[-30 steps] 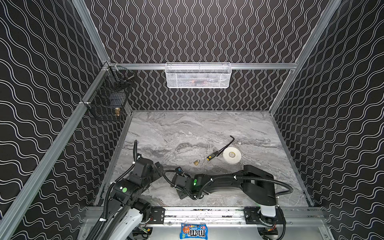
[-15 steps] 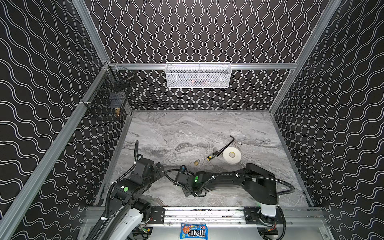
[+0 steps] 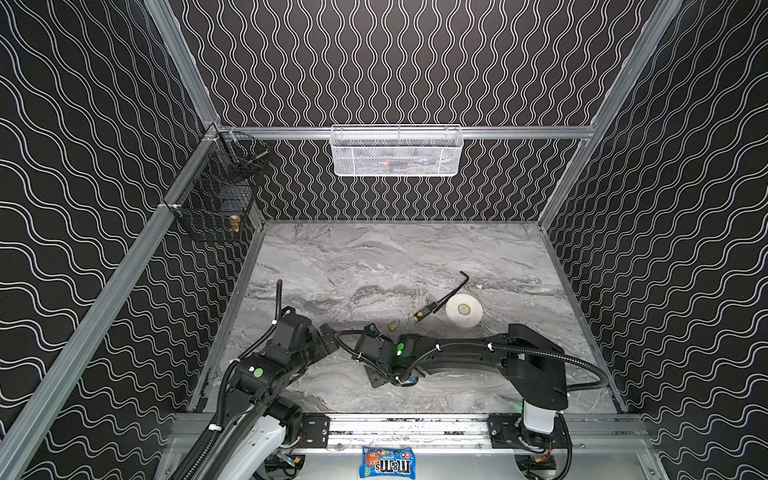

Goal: Unlock with the key
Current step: 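Lower the open right gripper over the nearer silver key's ring, then close the right gripper on the silver key and lift it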

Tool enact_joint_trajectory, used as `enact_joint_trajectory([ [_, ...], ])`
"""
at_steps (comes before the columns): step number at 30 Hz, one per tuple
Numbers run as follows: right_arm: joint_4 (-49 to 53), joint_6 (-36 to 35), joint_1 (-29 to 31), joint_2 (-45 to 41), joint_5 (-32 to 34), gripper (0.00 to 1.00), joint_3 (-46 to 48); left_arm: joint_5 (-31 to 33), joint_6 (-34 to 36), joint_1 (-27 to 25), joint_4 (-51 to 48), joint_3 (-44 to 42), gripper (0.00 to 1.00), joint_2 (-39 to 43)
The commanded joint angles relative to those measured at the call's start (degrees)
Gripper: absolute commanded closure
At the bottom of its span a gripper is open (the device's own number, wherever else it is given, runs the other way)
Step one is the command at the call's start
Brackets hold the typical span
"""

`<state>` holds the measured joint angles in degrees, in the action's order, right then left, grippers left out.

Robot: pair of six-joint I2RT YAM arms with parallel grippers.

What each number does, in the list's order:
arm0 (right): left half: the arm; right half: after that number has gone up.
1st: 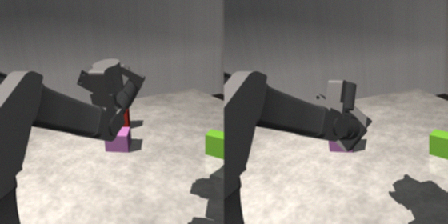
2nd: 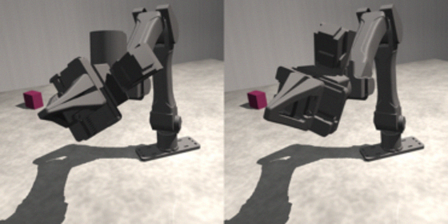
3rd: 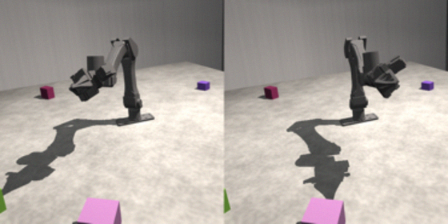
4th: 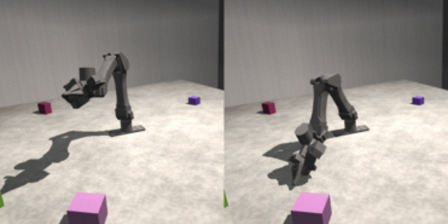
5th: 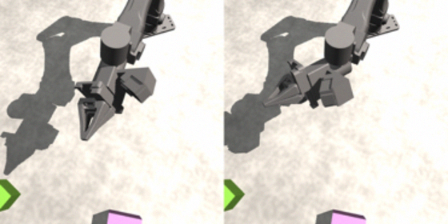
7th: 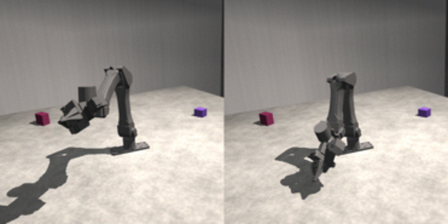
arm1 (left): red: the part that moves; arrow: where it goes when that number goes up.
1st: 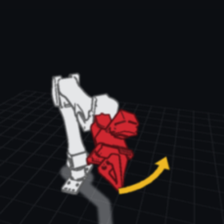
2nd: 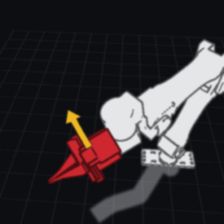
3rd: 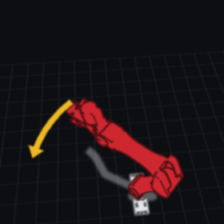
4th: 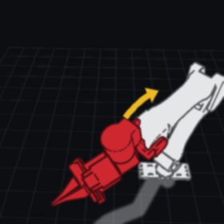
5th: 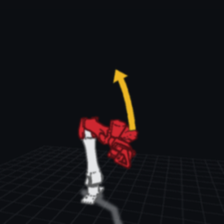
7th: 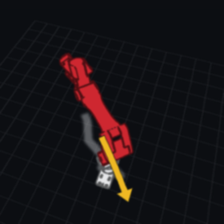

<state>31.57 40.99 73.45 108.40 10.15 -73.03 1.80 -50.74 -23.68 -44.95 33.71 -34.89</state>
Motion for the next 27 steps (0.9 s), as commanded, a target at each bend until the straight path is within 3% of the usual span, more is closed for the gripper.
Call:
enact_joint_trajectory([
  [1,2.0,0.9,0.0,1.9,0.2,0.62,-1.4,-2.8,1.8,0.0,3.5,-0.6,0.01,-0.8],
  [27,3.5,-0.8,0.4,6.4,1.0,0.80,-3.8,0.6,-0.1,0.0,0.7,-2.1,0.01,2.7],
])
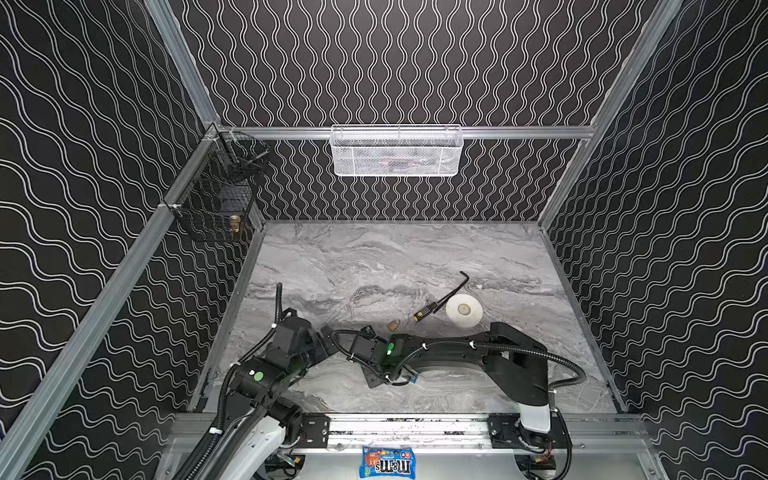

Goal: Unlock with the key
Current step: 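Close the right gripper on the silver key and lift it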

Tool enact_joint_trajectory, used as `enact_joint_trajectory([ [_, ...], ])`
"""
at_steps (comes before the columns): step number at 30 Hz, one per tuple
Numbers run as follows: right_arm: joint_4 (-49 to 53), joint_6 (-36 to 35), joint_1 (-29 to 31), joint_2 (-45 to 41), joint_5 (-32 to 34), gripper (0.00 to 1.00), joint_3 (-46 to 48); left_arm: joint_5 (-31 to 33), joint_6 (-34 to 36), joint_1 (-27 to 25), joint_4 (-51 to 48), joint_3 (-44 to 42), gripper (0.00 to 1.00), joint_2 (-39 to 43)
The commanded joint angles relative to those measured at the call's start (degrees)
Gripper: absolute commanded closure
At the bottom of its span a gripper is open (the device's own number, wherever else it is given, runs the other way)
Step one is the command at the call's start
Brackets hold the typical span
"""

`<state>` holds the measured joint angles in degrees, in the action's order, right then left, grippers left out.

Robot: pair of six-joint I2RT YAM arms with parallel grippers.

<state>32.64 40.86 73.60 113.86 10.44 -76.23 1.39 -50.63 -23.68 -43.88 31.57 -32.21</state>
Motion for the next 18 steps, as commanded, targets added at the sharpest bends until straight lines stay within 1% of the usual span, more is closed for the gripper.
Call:
enact_joint_trajectory([
  [1,2.5,-0.7,0.3,1.1,1.0,0.80,-0.6,1.1,-0.3,0.0,-0.4,0.0,0.01,0.1],
  [9,0.8,-1.5,0.3,0.9,-0.2,0.88,-0.3,0.3,-1.1,0.0,0.5,-0.6,0.01,0.6],
  [11,0.0,-1.9,0.2,0.7,-0.5,0.93,0.1,0.0,-1.3,0.0,0.6,-0.5,0.01,0.6],
  [15,-0.7,-2.6,0.2,0.4,-0.7,0.96,0.2,-0.3,-1.4,0.0,0.8,-0.5,0.01,0.5],
  [18,-1.4,-2.8,0.1,-0.5,-0.5,0.97,1.0,-1.1,-1.8,0.0,1.2,-0.4,0.01,0.5],
])
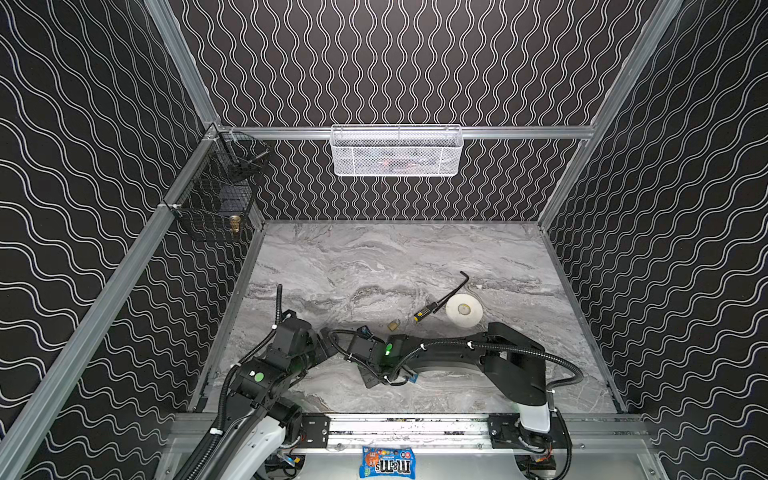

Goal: Unlock with the key
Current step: 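Close the right gripper on the silver key and lift it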

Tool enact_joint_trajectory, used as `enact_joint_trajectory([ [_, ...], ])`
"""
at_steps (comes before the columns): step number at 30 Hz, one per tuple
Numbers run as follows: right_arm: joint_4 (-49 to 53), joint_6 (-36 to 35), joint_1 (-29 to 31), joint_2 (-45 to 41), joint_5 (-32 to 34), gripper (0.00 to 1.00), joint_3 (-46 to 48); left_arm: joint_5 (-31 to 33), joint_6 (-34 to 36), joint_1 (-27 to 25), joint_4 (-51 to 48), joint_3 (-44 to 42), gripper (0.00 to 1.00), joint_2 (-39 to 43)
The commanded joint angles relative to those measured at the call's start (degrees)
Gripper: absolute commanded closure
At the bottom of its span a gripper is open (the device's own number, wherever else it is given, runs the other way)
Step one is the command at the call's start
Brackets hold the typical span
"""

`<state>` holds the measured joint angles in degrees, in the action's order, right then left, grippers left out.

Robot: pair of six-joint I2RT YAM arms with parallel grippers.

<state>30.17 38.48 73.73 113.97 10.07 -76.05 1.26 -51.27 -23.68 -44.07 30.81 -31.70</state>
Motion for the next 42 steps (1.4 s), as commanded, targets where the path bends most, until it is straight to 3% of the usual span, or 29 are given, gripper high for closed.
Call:
enact_joint_trajectory([
  [1,0.7,-0.4,0.0,-1.0,0.1,0.98,1.2,-1.2,-1.3,0.0,1.6,0.4,0.01,0.1],
  [12,-4.6,0.9,-1.4,-4.9,-0.8,1.00,5.9,-7.4,-6.0,-0.1,9.6,-3.2,0.01,1.5],
  [22,-5.4,0.0,-2.6,-7.8,-1.1,1.00,6.2,-8.4,-6.0,-0.1,10.3,-3.1,0.01,2.0],
  [32,-5.3,-2.4,-2.1,-4.8,-3.3,0.83,4.4,-6.1,-4.0,0.0,5.5,-1.6,0.01,2.1],
  [42,-4.3,-3.6,-1.4,-2.2,-2.4,0.79,4.1,-4.9,-3.3,0.0,4.0,-1.5,0.01,3.8],
])
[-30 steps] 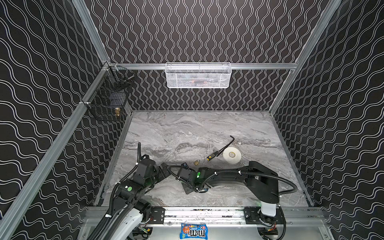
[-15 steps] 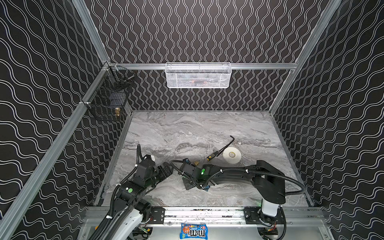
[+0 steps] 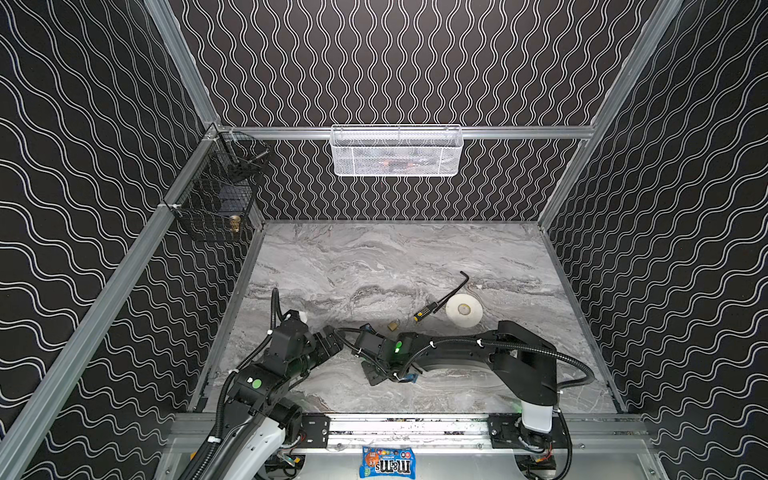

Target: Unlock with the key

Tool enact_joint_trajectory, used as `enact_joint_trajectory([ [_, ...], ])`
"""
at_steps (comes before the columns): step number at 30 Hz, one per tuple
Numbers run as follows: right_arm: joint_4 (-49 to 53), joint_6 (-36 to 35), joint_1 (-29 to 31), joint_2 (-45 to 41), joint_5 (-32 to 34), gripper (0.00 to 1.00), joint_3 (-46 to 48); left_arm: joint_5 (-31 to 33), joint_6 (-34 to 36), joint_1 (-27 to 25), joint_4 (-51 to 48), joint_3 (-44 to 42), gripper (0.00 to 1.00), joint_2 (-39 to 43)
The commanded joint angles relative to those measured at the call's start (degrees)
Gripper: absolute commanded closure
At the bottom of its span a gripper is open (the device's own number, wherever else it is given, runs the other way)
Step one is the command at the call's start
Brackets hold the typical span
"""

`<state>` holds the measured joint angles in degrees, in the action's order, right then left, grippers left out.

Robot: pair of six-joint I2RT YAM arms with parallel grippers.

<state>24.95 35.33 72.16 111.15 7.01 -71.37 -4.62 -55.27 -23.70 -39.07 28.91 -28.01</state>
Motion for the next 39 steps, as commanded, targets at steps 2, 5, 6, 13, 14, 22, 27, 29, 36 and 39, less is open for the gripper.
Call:
enact_joint_trajectory([
  [2,1.1,-0.7,0.4,0.9,0.8,0.79,-0.6,1.0,0.9,0.0,-1.1,0.5,0.01,-0.2],
  [5,1.1,-0.8,0.8,0.8,1.2,0.79,-0.3,1.0,1.3,0.0,-1.1,0.8,0.01,-0.9],
  [6,1.1,-0.8,0.8,0.9,1.3,0.80,-0.1,0.9,1.3,-0.1,-1.0,0.7,0.01,-1.0],
  [13,0.7,0.0,1.1,0.1,1.5,0.87,1.9,1.3,1.0,0.0,-1.3,0.5,0.01,-0.7],
  [14,0.5,0.0,1.1,-0.2,1.6,0.88,2.0,1.3,1.0,0.0,-1.3,0.4,0.01,-0.7],
  [22,-0.2,0.2,1.1,-0.6,1.4,0.97,1.9,1.4,1.1,0.0,-1.4,0.8,0.01,-1.3],
  [27,-0.7,0.8,1.1,-1.4,1.9,1.00,1.9,1.1,0.4,0.0,-0.6,0.4,0.01,-1.2],
  [29,-1.5,1.4,0.7,-2.1,1.6,1.00,2.4,0.6,0.2,0.0,0.2,0.3,0.01,-1.6],
  [36,-5.5,3.9,-2.2,-6.9,-0.5,1.00,5.0,-0.6,-1.4,-0.1,2.1,1.4,0.01,-3.2],
  [39,-8.4,5.5,-5.0,-9.7,-2.4,1.00,7.2,-2.0,-3.4,0.0,5.2,2.1,0.01,-3.6],
])
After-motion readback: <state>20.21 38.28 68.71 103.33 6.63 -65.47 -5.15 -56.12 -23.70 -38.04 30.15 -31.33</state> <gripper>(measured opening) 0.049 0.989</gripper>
